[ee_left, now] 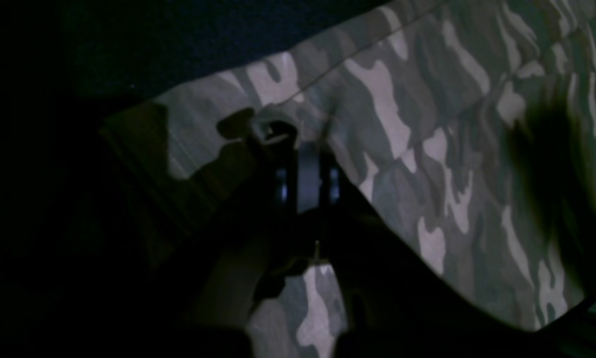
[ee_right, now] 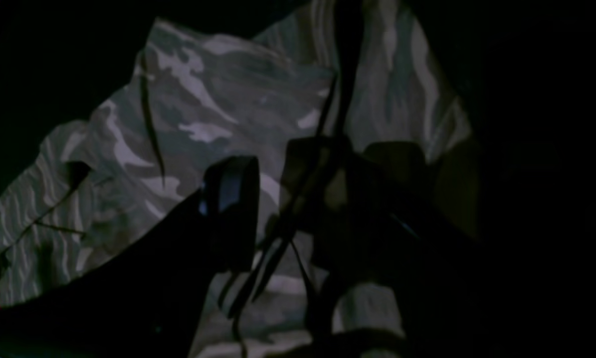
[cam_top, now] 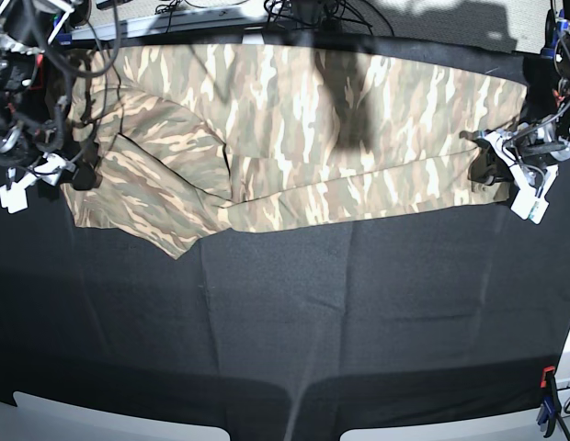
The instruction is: Layout the t-shirt on the table in an organized manner, then fold the t-shirt properly
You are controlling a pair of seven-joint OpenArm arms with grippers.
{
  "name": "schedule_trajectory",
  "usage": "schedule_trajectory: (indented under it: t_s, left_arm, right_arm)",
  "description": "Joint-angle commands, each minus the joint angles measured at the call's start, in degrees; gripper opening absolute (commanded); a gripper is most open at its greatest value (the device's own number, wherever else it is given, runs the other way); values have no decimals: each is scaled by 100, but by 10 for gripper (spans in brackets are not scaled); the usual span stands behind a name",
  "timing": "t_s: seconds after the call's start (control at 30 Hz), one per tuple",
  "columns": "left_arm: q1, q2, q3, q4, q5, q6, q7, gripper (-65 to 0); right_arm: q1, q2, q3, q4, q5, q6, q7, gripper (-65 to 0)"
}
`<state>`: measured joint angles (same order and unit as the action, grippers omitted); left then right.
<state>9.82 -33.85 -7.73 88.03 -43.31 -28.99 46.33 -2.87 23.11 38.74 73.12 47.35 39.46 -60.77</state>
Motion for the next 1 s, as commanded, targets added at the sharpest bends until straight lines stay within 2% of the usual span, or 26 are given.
schedule_trajectory:
  t_s: [0.0, 0.2, 0.37, 0.73, 0.97]
  left_arm:
    - [-66, -107, -55, 96, -70, -39, -138, -650]
    - [-68, -107, -55, 96, -70, -39, -140, -650]
    - [-68, -107, -55, 96, -70, -39, -138, -650]
    - [-66, -107, -55, 96, -70, -39, -136, -650]
    - [-66, -107, -55, 96, -70, -39, -136, -650]
  right_arm:
    - [83, 94, 24, 101, 59, 54, 131, -375]
    - [127, 24, 24, 103, -90, 54, 170, -375]
    - [173, 22, 24, 101, -87, 54, 413, -375]
    - [765, 20, 24, 101, -96, 54, -133, -375]
    - [763, -92, 26, 101, -892, 54, -15, -375]
